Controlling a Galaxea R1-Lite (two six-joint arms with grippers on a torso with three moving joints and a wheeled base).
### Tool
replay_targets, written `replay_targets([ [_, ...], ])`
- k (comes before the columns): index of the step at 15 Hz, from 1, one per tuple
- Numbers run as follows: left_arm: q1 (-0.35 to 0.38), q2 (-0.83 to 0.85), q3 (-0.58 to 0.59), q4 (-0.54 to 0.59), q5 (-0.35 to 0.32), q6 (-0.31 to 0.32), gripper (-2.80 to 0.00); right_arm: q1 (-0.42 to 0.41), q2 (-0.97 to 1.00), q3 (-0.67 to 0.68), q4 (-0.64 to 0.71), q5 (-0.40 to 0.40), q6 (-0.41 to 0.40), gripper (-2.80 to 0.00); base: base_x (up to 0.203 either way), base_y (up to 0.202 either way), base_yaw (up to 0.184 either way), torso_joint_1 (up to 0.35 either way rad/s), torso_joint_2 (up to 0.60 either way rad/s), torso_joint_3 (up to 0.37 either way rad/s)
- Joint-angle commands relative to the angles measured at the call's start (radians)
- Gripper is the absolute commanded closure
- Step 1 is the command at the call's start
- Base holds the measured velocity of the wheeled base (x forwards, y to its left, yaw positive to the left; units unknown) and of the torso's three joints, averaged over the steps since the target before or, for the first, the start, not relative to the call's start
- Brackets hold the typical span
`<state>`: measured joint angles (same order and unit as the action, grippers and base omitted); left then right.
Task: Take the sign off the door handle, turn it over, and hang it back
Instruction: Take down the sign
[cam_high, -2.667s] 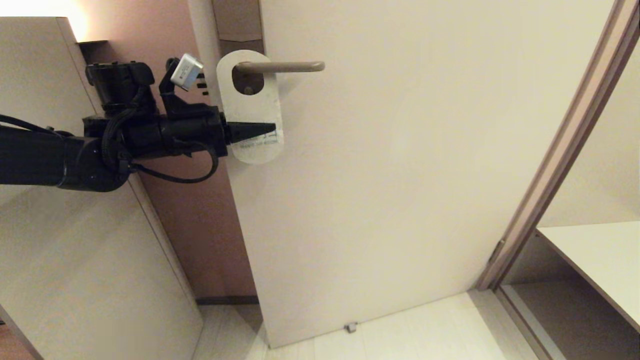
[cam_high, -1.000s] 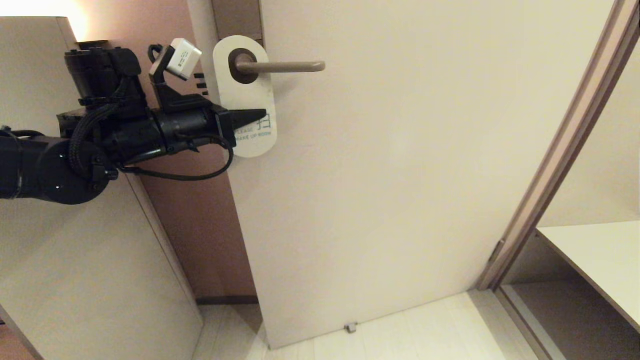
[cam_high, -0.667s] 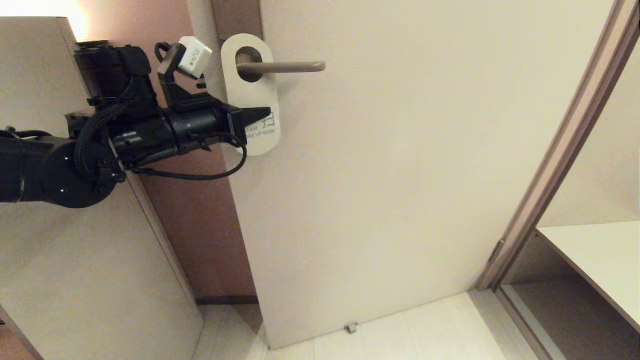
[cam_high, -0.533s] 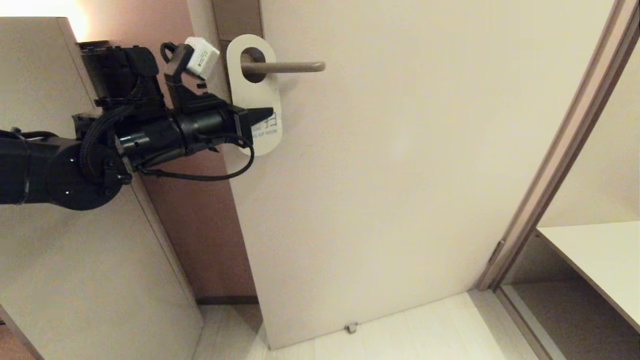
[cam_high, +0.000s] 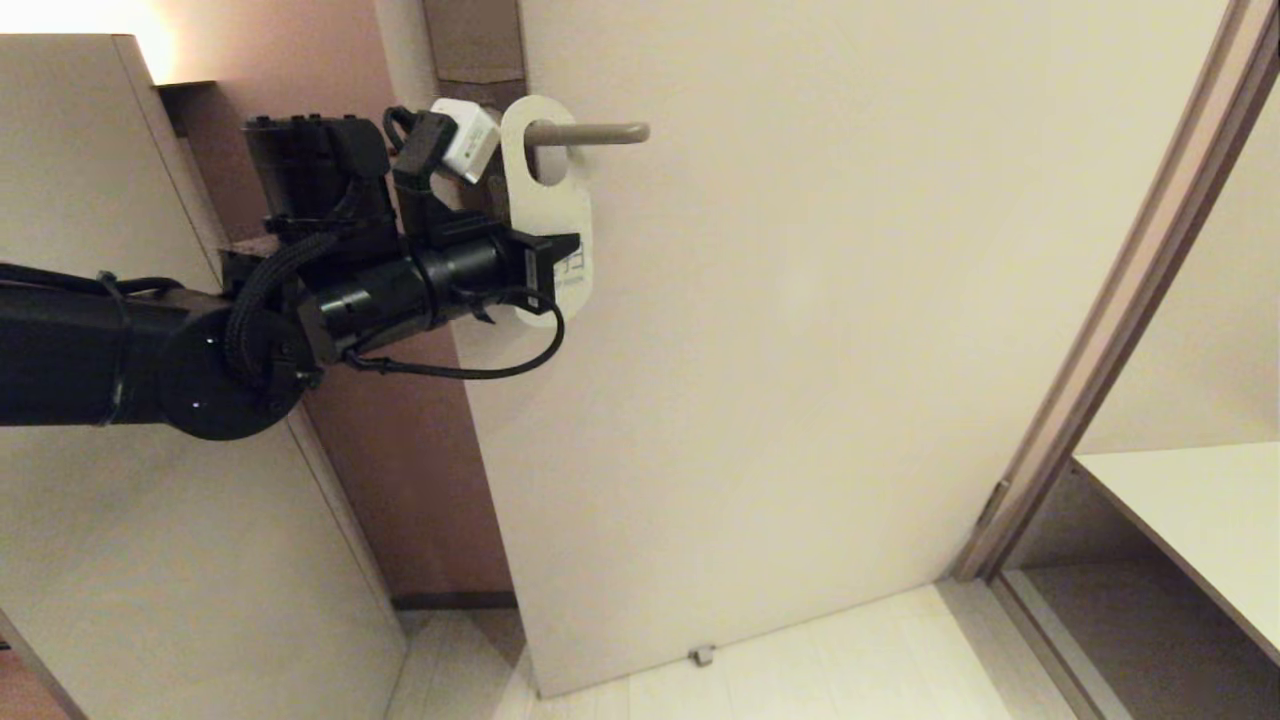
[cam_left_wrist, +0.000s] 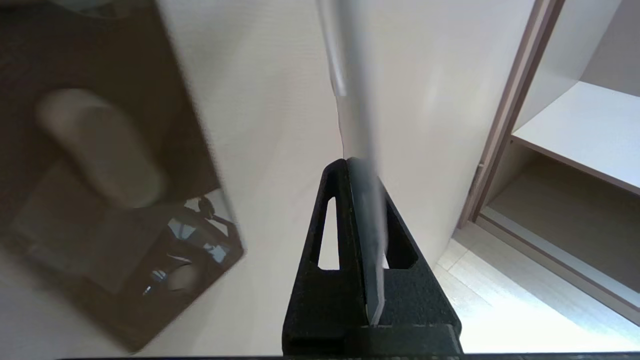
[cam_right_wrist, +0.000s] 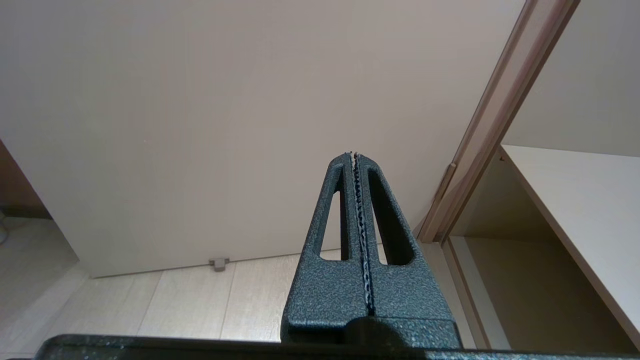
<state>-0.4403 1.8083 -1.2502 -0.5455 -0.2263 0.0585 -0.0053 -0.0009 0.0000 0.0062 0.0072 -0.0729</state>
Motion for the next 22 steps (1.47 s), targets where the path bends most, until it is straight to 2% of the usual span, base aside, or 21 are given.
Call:
replay_targets([
  [1,-0.020,0.019,-0.004,-0.004,0.014,0.000,0.00,0.001,0.001,0.000,0.000,0.000,-0.001,0.00,0.000,0.000,0.000,0.000,0.00,0.000],
  [5,-0.032,0.042,-0.020,-0.007,0.033,0.001,0.00,0.000,0.001,0.000,0.000,0.000,0.000,0.00,0.000,0.000,0.000,0.000,0.00,0.000],
  [8,-0.056,0.064,-0.074,-0.005,0.081,0.001,0.00,0.001,0.001,0.000,0.000,0.000,-0.001,0.00,0.000,0.000,0.000,0.000,0.00,0.000],
  [16,-0.072,0.075,-0.087,-0.002,0.106,0.011,0.00,0.000,0.001,0.000,0.000,0.000,0.000,0.00,0.000,0.000,0.000,0.000,0.00,0.000],
  [22,-0.091,0.094,-0.138,0.001,0.119,0.023,0.00,-0.001,0.001,0.000,0.000,0.000,0.000,0.00,0.000,0.000,0.000,0.000,0.00,0.000],
])
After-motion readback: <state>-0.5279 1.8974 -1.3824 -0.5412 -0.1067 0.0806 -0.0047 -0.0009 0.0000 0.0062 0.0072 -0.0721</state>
